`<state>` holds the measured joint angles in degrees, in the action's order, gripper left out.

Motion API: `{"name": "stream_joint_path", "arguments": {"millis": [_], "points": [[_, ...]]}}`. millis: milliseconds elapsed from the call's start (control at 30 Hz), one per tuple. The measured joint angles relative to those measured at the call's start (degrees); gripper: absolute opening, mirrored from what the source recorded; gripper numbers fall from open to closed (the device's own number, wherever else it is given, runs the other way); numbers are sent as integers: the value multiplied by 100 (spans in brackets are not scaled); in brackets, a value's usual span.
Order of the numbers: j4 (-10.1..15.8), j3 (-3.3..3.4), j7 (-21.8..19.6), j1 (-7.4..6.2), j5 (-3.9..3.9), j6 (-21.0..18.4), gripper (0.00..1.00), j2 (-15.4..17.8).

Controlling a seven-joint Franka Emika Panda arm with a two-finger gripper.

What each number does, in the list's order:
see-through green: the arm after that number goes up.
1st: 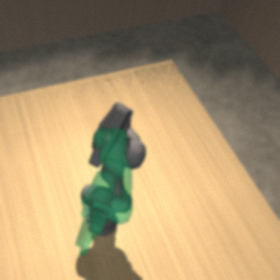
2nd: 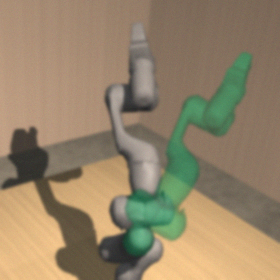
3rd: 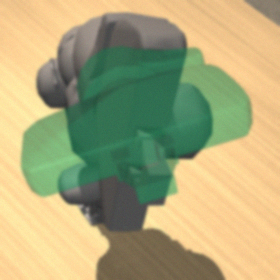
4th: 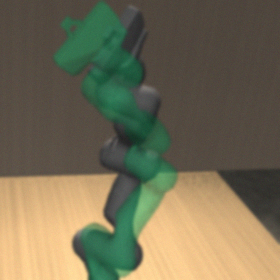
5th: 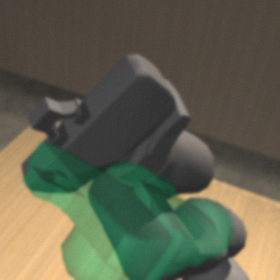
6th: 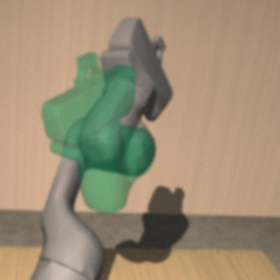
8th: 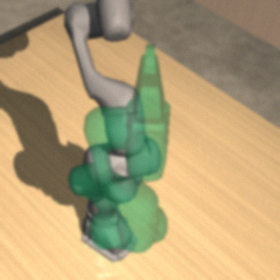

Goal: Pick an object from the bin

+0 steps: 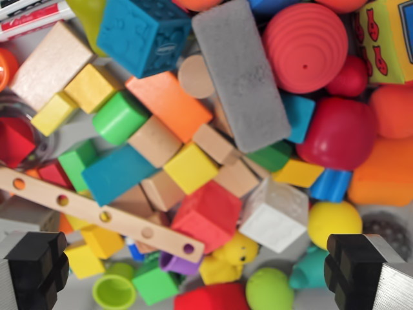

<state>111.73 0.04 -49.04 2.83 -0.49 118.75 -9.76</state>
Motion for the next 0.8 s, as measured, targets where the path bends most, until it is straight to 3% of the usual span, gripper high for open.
{"name": "stream_joint_path", "arguments": {"millis": [800], "points": [[37,-12,-1297,-244,-14,380,100,-298]]}}
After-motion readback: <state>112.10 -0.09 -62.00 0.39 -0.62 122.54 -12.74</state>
